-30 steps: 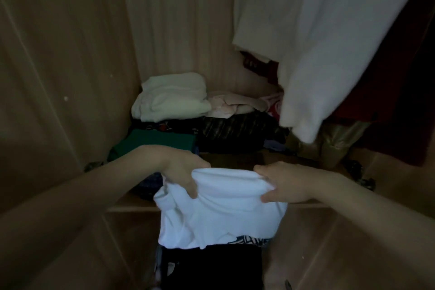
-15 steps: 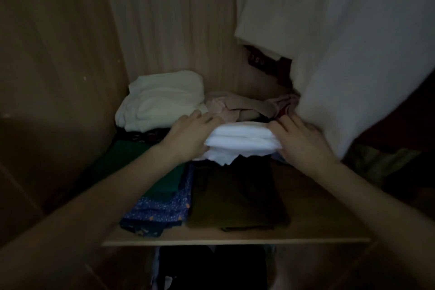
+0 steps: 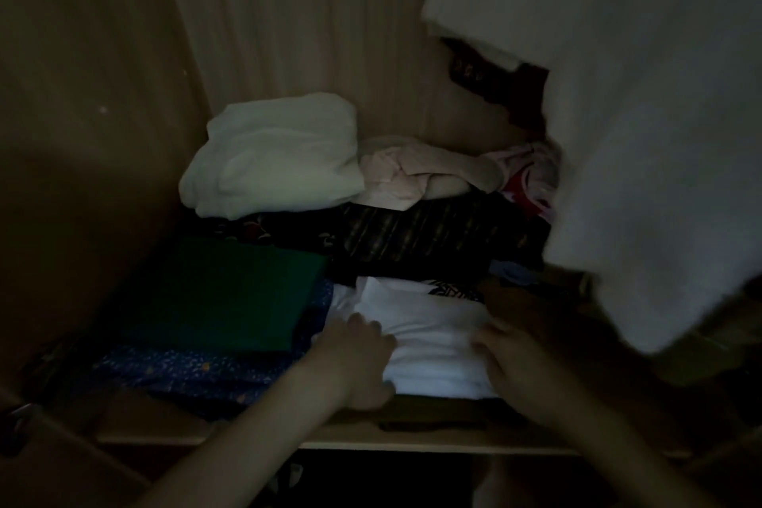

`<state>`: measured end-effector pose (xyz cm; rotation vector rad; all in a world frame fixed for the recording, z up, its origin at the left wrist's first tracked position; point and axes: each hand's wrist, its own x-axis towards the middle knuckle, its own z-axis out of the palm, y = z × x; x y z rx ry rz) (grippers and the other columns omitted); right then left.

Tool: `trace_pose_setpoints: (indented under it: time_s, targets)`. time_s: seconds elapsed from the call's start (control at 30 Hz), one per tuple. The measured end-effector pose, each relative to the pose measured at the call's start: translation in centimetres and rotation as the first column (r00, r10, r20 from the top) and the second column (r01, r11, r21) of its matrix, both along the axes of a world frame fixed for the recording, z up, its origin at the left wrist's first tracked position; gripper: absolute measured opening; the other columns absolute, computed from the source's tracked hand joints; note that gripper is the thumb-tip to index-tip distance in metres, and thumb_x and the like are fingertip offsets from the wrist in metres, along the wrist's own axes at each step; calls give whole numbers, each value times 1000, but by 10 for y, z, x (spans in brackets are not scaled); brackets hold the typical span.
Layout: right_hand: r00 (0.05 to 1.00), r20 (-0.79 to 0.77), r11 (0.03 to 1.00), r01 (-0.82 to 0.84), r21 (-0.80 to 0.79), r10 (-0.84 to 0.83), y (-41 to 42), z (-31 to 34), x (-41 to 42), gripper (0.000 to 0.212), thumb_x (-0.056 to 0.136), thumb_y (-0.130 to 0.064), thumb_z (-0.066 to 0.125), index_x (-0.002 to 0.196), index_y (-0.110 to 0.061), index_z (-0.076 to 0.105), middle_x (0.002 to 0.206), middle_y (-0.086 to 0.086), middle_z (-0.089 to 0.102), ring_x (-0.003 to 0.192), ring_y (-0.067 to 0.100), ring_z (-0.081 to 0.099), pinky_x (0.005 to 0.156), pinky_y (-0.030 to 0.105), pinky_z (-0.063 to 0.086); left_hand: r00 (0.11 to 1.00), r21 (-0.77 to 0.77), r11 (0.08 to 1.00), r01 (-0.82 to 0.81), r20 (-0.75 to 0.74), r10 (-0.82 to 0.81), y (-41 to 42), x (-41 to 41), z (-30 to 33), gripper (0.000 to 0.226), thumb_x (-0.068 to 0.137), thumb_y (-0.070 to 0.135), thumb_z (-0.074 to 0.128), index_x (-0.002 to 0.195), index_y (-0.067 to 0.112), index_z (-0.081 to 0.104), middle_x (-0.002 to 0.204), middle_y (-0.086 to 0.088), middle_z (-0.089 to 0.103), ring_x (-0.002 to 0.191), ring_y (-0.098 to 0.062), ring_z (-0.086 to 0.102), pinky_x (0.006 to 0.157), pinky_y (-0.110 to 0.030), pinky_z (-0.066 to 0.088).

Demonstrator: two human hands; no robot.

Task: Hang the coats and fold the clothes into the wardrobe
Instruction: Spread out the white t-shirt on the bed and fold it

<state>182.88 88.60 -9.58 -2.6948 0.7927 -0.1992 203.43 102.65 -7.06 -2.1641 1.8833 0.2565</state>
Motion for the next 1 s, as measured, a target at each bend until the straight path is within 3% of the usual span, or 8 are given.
trace_pose_setpoints:
  time_s: [0.07, 0.13, 0.23, 0.3, 0.4, 0.7, 0.83, 1.0]
  targets:
    - [994, 69, 996, 83, -16, -82, -2, 4, 25, 48, 88, -28, 29, 123, -10, 58, 124, 10, 52, 112, 27, 50, 90, 31, 37, 998, -285, 957, 54, 27, -49, -26, -5, 9, 40, 100, 39, 36, 130, 21, 53, 115, -5, 61, 102, -23, 55, 78, -32, 39]
    - [992, 72, 991, 107, -84, -101, -6, -9, 45, 43, 96, -33, 29, 123, -13, 56, 127, 6, 49, 115, 23, 45, 91, 31, 32, 995, -505, 862, 34, -62, -76, -47, -5, -4, 43, 96, 35, 29, 122, 21, 61, 111, -2, 64, 101, -23, 56, 77, -33, 40]
    - [985, -80, 988, 155, 24, -153, -10, -35, 56, 75, 94, -60, -2, 145, -20, 37, 154, 4, 29, 139, 22, 25, 113, 34, 19, 973, -302, 941, -154, -214, 91, -48, 4, -35, 54, 98, 51, 18, 146, 37, 37, 155, 5, 32, 144, -24, 23, 115, -52, 14]
    - [970, -101, 964, 232, 130, -220, -12, -45, 55, 60, 99, -57, 15, 152, -31, 19, 161, -4, 10, 146, 20, 9, 119, 38, 8, 926, -187, 939, -290, -302, 226, -40, 13, -60, 57, 97, 63, 20, 152, 48, 11, 162, 14, -2, 149, -10, -8, 116, -57, -11]
    - [972, -97, 956, 229, 185, -214, -13, -44, 53, 60, 98, -57, 26, 153, -37, 9, 162, -8, -2, 148, 17, -1, 120, 37, 2, 919, -184, 937, -298, -320, 229, -38, 19, -67, 65, 93, 72, 19, 151, 50, 0, 158, 17, -19, 144, -6, -24, 114, -55, -19]
    - [967, -9, 955, 253, 155, -255, -8, -55, 50, 75, 86, -71, 18, 153, -38, 12, 163, -5, 1, 148, 17, 0, 121, 35, 5, 920, -246, 918, -312, -318, 228, -38, 14, -78, 69, 86, 77, 8, 150, 53, -1, 158, 20, -21, 143, -3, -27, 115, -57, -14]
    - [971, -40, 952, 241, 187, -237, -7, -45, 48, 64, 98, -56, 30, 154, -34, 8, 162, -6, -4, 148, 15, -2, 119, 30, 0, 925, -255, 914, -317, -296, 238, -36, 8, -71, 61, 95, 69, 14, 152, 49, 3, 160, 16, -16, 144, -4, -22, 115, -52, -16]
    - [945, -32, 923, 325, 208, -326, 16, -28, 37, 69, 96, -61, 28, 152, -39, -6, 161, -2, -17, 148, 23, -10, 119, 43, -1, 979, -435, 886, -161, 41, 198, -30, -9, -58, 79, 87, 61, -7, 154, 32, 22, 164, 0, 1, 151, -22, -6, 116, -55, -13]
